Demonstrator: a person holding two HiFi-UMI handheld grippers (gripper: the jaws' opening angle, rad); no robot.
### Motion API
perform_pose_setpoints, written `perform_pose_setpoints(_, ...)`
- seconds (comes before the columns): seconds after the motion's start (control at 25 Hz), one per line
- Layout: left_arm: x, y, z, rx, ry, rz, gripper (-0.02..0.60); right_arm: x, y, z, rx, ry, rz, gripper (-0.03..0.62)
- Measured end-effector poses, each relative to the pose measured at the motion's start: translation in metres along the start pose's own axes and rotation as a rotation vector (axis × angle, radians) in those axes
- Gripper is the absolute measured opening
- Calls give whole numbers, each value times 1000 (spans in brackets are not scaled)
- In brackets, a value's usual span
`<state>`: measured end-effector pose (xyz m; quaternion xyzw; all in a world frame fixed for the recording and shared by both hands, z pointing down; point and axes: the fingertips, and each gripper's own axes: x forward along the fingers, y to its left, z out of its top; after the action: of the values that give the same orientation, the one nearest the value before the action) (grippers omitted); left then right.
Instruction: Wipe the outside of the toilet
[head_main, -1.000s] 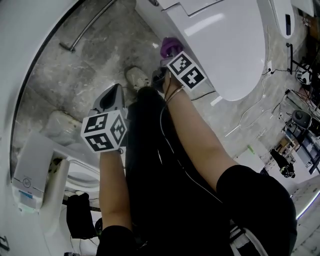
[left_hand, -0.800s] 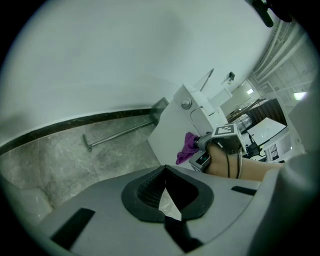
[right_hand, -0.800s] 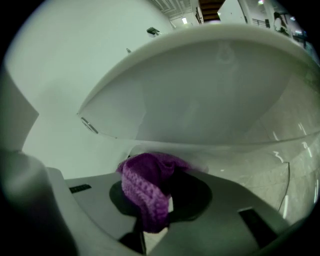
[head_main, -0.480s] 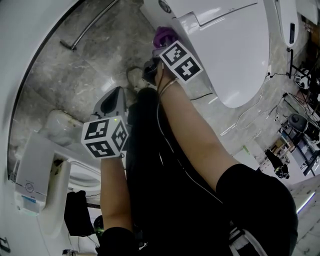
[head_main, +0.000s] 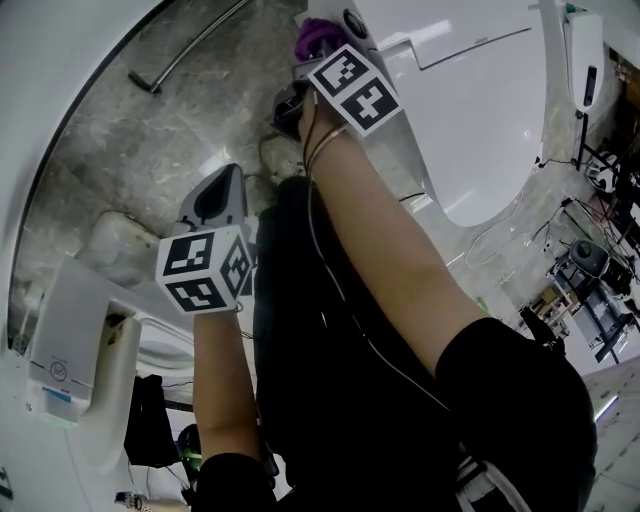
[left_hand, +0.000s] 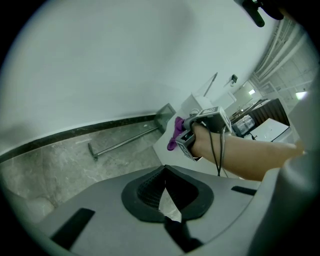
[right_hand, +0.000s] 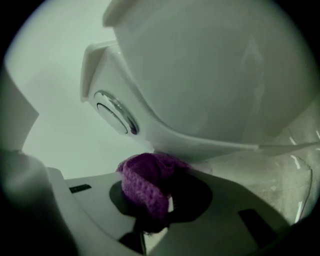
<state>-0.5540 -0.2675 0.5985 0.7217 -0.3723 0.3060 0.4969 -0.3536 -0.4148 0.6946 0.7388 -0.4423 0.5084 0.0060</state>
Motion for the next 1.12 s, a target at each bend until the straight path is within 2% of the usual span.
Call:
perform_pose_setpoints(0.12,-3,4,2,8,-14,8,8,6,18,5,-10,-20,60,74)
perform_pose_setpoints(0.28,-6,10,-1,0,-32,28,8,-3,58,6,-174,-37,239,75)
perform_pose_setpoints(0.6,-59,-10,5,-1,-128,49,8,-106,102,-2,-406,-19,434,75)
perform_pose_setpoints(0.84,-140,-63,13,38,-187,43,8,-245,128,61,-553,-178,482,75)
perform_pose_setpoints(0.96,-182,-100,16,72,-209,17,8,-321,124,97,-571,-263,469,75)
perform_pose_setpoints(1.04,-200,-131,34,104,-239,5,8,-363,117,130,-574,-322,451,75)
perform_pose_setpoints(1.12,-214,-165,74,173,-304,0,8,-395,117,174,-593,-407,439,75)
